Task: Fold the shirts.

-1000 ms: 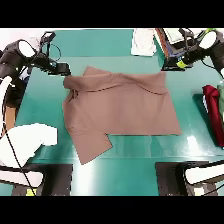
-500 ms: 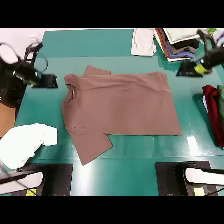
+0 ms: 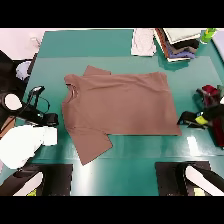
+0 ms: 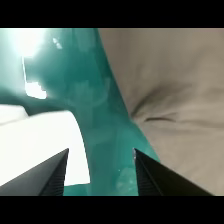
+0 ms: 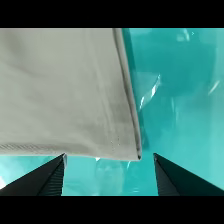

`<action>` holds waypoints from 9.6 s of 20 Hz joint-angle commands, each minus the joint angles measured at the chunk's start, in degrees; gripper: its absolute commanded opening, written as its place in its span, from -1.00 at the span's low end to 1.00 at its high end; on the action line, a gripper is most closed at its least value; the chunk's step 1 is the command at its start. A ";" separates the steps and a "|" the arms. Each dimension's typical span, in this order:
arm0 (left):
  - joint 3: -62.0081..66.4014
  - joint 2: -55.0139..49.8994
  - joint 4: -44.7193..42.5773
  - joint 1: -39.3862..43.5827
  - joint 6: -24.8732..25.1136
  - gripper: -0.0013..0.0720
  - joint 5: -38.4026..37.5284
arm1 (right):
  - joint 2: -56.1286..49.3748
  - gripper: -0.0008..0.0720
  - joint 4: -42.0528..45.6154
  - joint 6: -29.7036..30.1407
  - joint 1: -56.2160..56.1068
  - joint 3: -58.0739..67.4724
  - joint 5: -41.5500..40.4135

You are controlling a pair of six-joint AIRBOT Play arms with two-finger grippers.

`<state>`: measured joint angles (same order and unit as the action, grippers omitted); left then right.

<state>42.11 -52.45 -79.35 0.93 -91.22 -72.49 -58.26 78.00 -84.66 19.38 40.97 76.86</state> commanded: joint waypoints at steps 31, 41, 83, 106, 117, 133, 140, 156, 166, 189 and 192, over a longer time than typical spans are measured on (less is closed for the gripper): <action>-14.88 -1.51 19.58 -0.02 4.94 0.42 19.63 | -3.76 -0.91 -1.46 0.09 -9.53 -7.76 -8.76; -6.73 -3.19 21.59 -0.04 12.15 -0.89 15.08 | -1.66 -0.91 -1.44 0.15 -9.53 0.07 -4.33; 51.56 -40.72 12.22 -1.01 13.33 -0.89 12.61 | -38.21 -0.92 1.20 1.68 -10.34 61.07 -2.27; 30.64 -25.68 1.36 -1.20 4.57 0.34 -2.91 | -21.55 0.15 1.09 1.51 -9.88 36.98 -4.31; -9.25 -6.95 9.97 13.25 -4.85 0.55 7.10 | -7.74 0.15 -0.04 1.36 -10.84 19.96 -9.18; -5.27 -7.08 10.58 18.78 -3.82 -0.89 13.07 | -3.48 0.82 0.13 2.32 -0.79 5.25 1.16; -5.29 -7.10 10.80 18.80 -2.78 -0.88 12.87 | -3.06 0.59 -3.41 2.75 1.11 -7.67 -2.89; -4.04 9.33 4.33 18.80 -6.08 -0.89 -7.32 | 10.64 -0.92 6.23 2.71 -8.94 -7.80 3.34; 10.40 6.08 -6.47 18.53 -5.81 -0.89 0.92 | 4.35 -0.92 5.57 2.64 -9.07 9.90 0.87; 36.28 -29.46 -11.80 18.49 -4.74 0.39 15.78 | -36.65 0.29 -2.21 2.73 -10.47 50.47 -0.83; 39.04 -29.44 -11.08 18.67 -4.76 0.39 10.45 | -33.27 0.62 -1.79 3.54 -7.63 45.97 0.22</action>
<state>78.39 -81.82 -91.05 19.44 -95.98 -57.10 -93.54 76.73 -82.13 9.56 89.41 76.12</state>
